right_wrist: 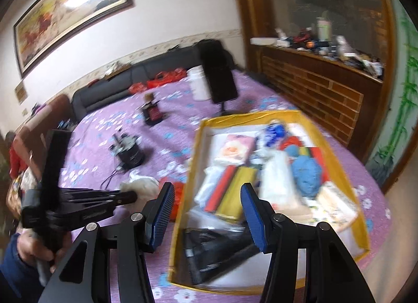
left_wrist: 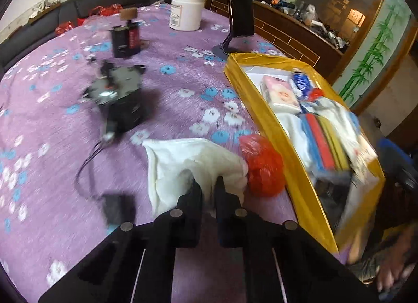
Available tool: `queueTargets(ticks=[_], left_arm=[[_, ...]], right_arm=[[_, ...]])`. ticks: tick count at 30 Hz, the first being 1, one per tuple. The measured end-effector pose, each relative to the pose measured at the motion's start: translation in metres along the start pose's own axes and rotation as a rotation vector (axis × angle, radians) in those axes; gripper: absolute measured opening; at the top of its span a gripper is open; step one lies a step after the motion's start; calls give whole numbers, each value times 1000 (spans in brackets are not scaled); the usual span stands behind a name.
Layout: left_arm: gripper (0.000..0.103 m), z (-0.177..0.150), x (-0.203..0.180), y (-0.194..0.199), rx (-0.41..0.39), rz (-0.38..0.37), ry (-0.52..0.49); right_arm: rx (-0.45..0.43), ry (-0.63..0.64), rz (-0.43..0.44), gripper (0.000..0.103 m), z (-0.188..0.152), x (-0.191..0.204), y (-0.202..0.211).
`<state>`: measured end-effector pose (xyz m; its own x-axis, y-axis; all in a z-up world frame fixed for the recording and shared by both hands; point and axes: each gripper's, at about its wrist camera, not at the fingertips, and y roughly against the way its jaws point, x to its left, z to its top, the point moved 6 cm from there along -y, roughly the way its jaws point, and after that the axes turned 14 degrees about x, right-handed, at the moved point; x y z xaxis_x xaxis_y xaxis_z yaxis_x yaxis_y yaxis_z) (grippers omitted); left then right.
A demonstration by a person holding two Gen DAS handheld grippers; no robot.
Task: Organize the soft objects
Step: 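Move the left tool to the table and grasp the white cloth, then grasp the red plastic bag with right tool while left holds the white cloth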
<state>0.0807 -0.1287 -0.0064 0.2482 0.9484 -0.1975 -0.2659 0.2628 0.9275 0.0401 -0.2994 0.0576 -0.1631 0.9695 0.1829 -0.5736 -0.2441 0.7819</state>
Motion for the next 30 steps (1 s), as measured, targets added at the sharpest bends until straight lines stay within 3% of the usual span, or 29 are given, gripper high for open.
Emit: queueTargets(ticks=[6, 10, 16, 18, 20, 22, 23, 24, 25, 27, 30], left_arm=[[8, -58, 31, 44, -47, 7, 27], [8, -88, 68, 53, -51, 76, 97], [9, -105, 100, 53, -44, 79, 142], [9, -107, 103, 53, -45, 70, 141], [11, -108, 103, 54, -45, 70, 128], [18, -111, 103, 57, -51, 63, 117], [21, -110, 103, 58, -53, 59, 112], [34, -111, 104, 60, -53, 58, 112], [54, -112, 106, 62, -55, 61, 118], [68, -113, 110, 69, -80, 61, 124], [81, -114, 115, 73, -84, 40, 135]], right_arm=[[179, 88, 103, 57, 16, 45, -45], [281, 156, 50, 57, 30, 73, -87], [406, 236, -99, 57, 34, 82, -144], [450, 262, -63, 57, 25, 90, -149], [507, 243, 81, 59, 10, 104, -141], [543, 252, 334, 58, -4, 127, -118], [517, 262, 351, 58, -4, 130, -108], [472, 275, 326, 59, -3, 130, -97], [422, 290, 285, 62, 0, 129, -86], [371, 309, 239, 69, 2, 124, -75], [364, 324, 187, 69, -2, 115, -75]])
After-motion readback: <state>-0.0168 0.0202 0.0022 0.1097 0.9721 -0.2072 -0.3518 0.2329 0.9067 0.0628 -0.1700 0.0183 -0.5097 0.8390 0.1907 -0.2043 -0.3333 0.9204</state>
